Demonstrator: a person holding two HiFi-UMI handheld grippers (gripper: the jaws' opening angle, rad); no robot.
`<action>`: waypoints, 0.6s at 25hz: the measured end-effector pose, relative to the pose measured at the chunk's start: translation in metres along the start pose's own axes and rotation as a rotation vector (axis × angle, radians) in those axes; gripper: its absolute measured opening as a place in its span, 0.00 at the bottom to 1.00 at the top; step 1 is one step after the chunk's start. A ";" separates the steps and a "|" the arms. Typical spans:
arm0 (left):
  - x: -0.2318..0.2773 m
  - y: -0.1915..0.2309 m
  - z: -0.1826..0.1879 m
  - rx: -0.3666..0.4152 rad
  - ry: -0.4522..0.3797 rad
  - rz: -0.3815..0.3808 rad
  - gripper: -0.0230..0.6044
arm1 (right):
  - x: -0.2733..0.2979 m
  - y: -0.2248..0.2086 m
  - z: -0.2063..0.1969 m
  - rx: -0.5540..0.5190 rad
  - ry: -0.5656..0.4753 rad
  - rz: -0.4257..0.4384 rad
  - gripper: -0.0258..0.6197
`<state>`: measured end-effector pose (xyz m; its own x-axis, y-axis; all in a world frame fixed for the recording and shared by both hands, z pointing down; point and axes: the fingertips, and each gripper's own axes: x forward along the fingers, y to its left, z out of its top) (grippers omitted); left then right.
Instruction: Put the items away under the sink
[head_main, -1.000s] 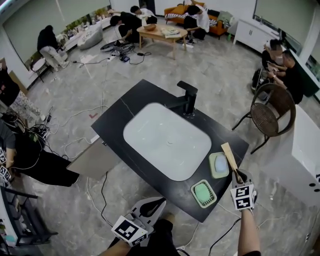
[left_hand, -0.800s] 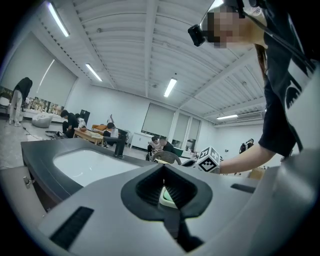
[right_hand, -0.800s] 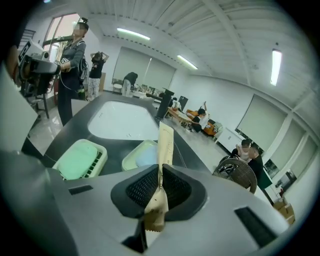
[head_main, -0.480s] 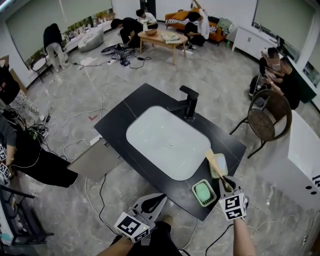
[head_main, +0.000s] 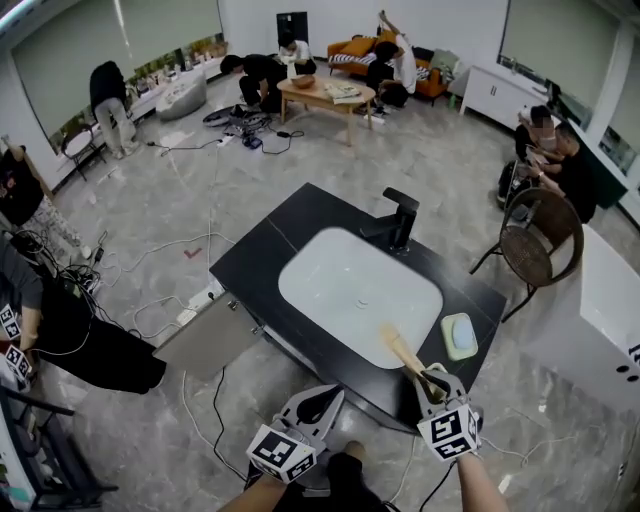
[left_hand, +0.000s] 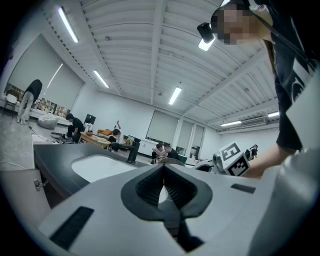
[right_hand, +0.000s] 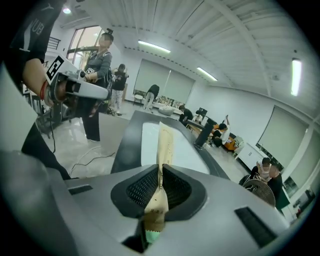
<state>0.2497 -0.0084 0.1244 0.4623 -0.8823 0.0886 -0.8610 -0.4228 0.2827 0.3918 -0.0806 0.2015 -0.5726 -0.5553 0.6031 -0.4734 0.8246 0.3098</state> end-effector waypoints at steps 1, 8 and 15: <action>-0.006 0.009 0.001 -0.001 -0.002 -0.004 0.05 | 0.005 0.011 0.010 0.004 -0.004 0.002 0.11; -0.073 0.092 0.011 0.009 0.021 -0.016 0.05 | 0.049 0.094 0.079 0.057 -0.026 0.001 0.11; -0.128 0.170 0.026 0.021 0.024 -0.019 0.05 | 0.086 0.166 0.145 0.057 -0.034 -0.009 0.11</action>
<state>0.0387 0.0272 0.1367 0.4835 -0.8688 0.1067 -0.8561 -0.4438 0.2648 0.1667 -0.0071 0.1987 -0.5900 -0.5673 0.5746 -0.5155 0.8123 0.2727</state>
